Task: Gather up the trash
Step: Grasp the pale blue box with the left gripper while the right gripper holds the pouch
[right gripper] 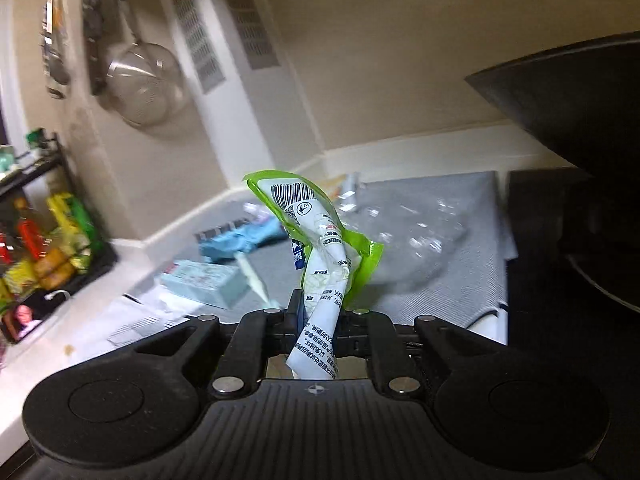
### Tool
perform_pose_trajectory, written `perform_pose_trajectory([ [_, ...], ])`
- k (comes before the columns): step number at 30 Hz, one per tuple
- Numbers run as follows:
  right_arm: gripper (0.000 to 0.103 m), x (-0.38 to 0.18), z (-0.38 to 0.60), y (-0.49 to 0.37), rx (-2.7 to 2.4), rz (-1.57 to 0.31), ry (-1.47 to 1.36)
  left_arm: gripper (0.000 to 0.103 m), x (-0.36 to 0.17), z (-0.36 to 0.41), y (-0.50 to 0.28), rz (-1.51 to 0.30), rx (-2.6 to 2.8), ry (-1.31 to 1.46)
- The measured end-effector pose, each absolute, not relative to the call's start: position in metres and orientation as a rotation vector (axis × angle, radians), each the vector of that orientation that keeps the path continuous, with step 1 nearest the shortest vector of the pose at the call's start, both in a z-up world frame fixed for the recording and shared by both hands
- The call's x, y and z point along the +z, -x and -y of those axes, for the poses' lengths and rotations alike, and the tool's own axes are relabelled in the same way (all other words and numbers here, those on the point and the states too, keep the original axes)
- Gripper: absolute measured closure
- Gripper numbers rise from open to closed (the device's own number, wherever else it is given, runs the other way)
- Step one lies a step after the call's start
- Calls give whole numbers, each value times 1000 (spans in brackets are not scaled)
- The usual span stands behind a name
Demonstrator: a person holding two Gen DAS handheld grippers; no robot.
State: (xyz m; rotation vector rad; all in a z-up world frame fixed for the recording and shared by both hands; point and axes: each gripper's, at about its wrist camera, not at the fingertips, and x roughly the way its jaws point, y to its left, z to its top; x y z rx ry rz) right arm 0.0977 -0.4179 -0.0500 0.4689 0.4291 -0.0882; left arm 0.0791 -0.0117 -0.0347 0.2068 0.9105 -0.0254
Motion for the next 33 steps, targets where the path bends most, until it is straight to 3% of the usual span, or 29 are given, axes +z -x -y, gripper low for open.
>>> perform_pose_trajectory([
  [6,90,-58,431,-99,-13,-409,-616,0,-11,51,-114,-869,-57,-172],
  [23,89,-63,438,-93,-60,-407,-680,0,35,187,-220,-821,-190,-102],
  [33,88,-63,438,-94,-74,-413,-699,0,21,229,-300,-937,-151,-37],
])
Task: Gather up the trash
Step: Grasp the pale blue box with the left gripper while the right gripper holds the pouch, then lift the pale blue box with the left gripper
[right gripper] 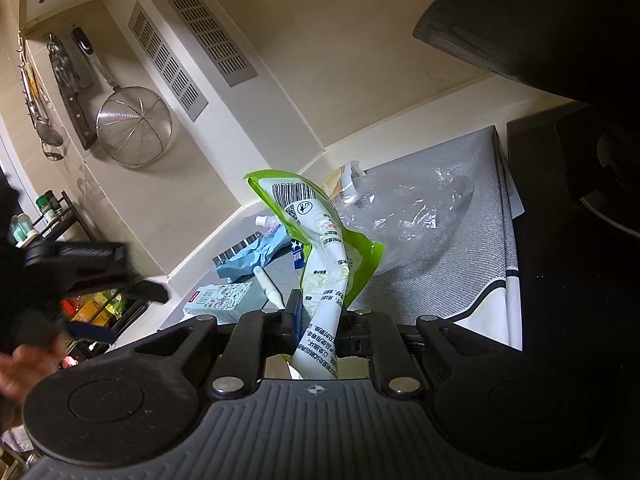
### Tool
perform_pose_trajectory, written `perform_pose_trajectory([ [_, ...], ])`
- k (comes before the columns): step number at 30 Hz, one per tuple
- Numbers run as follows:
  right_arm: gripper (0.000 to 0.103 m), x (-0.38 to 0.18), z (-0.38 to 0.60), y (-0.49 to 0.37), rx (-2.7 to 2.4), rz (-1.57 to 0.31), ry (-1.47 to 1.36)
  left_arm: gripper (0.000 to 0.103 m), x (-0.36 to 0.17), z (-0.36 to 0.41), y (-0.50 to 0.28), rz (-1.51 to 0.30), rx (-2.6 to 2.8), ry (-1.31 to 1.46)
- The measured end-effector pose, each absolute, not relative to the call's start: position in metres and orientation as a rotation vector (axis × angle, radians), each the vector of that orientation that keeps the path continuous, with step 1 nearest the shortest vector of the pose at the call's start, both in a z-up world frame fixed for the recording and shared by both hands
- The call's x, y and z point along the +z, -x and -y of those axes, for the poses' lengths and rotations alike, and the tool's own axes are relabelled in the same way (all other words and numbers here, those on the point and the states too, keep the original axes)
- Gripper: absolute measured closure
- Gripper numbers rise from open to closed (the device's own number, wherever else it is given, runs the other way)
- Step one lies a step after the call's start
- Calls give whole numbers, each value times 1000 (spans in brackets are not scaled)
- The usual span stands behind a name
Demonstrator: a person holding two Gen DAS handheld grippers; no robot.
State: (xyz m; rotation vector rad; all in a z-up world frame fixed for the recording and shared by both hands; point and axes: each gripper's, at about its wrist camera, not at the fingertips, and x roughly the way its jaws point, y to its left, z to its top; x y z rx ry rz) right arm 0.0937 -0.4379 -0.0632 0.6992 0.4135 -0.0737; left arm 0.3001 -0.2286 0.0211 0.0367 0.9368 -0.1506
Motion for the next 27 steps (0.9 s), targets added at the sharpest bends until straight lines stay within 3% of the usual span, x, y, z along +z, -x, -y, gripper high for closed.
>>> perform_pose_trajectory([
  [17,88,-63,439,-95,-53,-414,-688,0,-20,269,-384,-1077,-48,38],
  [19,88,-63,439,-95,-53,-414,-688,7,-24,265,-388,-1076,-11,52],
  [21,88,-63,438,-95,-54,-414,-687,34,-26,259,-391,-1082,10,76],
  [24,88,-63,439,-94,-56,-410,-686,52,-22,252,-390,-1077,-8,82],
  [27,88,-63,439,-93,-62,-405,-687,60,-9,246,-382,-1054,-57,71],
])
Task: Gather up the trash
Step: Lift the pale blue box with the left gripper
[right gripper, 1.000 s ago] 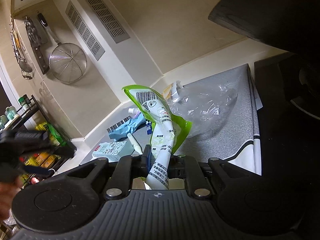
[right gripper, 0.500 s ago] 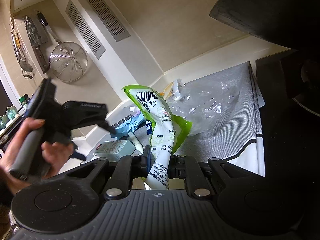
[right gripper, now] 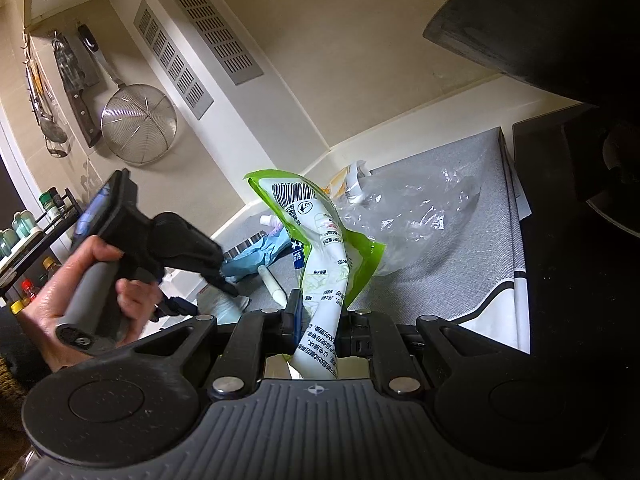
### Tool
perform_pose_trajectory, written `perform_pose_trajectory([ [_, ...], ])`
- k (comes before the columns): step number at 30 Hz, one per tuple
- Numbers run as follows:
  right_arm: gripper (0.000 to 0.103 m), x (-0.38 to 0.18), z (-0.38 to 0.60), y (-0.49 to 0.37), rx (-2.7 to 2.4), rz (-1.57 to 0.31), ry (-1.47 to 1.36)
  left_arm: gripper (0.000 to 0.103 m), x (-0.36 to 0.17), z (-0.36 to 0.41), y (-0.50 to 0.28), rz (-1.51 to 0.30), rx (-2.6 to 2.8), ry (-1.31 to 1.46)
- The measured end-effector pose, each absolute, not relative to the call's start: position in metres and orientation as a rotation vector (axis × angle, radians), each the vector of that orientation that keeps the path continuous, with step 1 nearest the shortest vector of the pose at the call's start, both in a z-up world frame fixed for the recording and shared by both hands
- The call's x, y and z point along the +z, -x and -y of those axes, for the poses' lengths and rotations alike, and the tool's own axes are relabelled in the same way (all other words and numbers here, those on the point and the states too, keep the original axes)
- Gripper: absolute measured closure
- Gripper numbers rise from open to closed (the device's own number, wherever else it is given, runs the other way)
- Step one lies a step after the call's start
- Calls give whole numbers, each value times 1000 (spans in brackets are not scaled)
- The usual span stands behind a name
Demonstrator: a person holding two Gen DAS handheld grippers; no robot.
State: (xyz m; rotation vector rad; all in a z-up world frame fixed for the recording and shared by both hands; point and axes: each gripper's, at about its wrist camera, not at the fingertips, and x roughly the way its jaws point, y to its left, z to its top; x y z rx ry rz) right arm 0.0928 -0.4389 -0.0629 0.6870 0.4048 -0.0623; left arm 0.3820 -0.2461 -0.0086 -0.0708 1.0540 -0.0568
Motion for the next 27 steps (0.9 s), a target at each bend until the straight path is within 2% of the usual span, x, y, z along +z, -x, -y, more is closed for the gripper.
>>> perform_pose_trajectory([
  [7,88,-61,436,-88,-67,-386,-675,60,25,232,-335,-967,-196,-12],
  [14,88,-62,438,-86,-80,-386,-690,60,26,226,-270,-950,-290,-88],
  [27,88,-62,439,-81,-69,-346,-703,60,43,166,-175,-909,-368,-26],
])
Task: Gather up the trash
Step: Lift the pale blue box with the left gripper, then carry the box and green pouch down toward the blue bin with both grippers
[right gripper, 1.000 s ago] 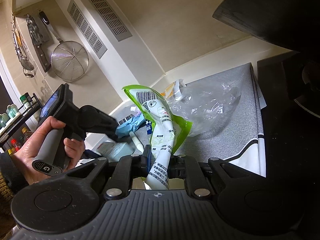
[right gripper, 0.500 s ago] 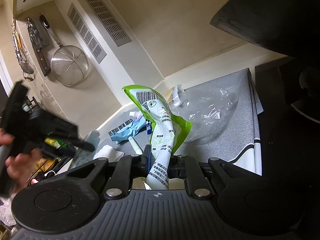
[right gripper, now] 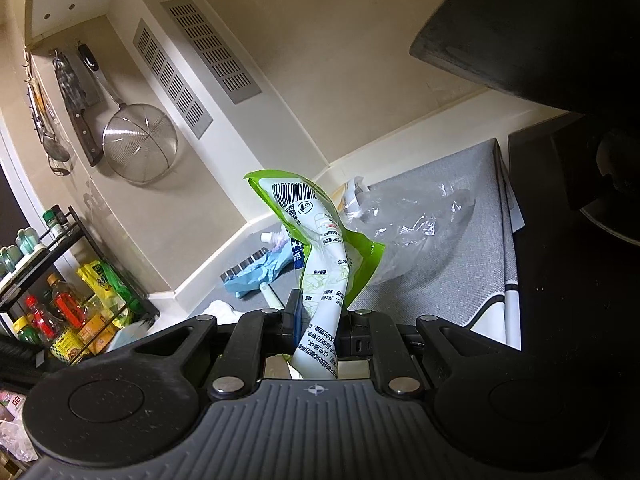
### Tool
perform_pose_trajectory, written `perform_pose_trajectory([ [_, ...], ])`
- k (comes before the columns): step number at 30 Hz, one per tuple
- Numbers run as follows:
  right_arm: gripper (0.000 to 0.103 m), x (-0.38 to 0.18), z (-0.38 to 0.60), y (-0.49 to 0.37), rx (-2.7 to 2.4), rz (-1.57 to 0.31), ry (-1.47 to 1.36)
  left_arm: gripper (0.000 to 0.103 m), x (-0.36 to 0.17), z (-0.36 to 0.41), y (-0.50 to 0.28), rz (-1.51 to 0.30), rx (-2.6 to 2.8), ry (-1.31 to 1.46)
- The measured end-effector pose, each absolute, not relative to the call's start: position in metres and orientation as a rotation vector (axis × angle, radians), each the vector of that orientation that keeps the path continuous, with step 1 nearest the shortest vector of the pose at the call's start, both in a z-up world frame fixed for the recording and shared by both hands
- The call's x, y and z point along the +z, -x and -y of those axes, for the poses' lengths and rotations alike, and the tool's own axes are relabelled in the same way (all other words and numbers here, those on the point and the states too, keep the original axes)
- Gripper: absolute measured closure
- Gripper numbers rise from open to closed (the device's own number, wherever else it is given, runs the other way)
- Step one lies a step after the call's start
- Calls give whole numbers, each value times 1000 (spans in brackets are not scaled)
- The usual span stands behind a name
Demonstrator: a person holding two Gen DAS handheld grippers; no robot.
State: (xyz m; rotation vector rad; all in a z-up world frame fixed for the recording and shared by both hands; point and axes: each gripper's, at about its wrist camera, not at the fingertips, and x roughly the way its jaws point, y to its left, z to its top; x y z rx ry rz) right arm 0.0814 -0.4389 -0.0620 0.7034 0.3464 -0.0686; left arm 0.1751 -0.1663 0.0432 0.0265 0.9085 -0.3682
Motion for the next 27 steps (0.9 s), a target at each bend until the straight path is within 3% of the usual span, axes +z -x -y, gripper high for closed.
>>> perform_pose_trajectory([
  [16,88,-58,435,-73,13,-308,-719,60,22,-35,-56,-902,-151,82],
  [27,88,10,326,5,258,-325,-591,60,-16,-89,-1,-882,-48,43],
])
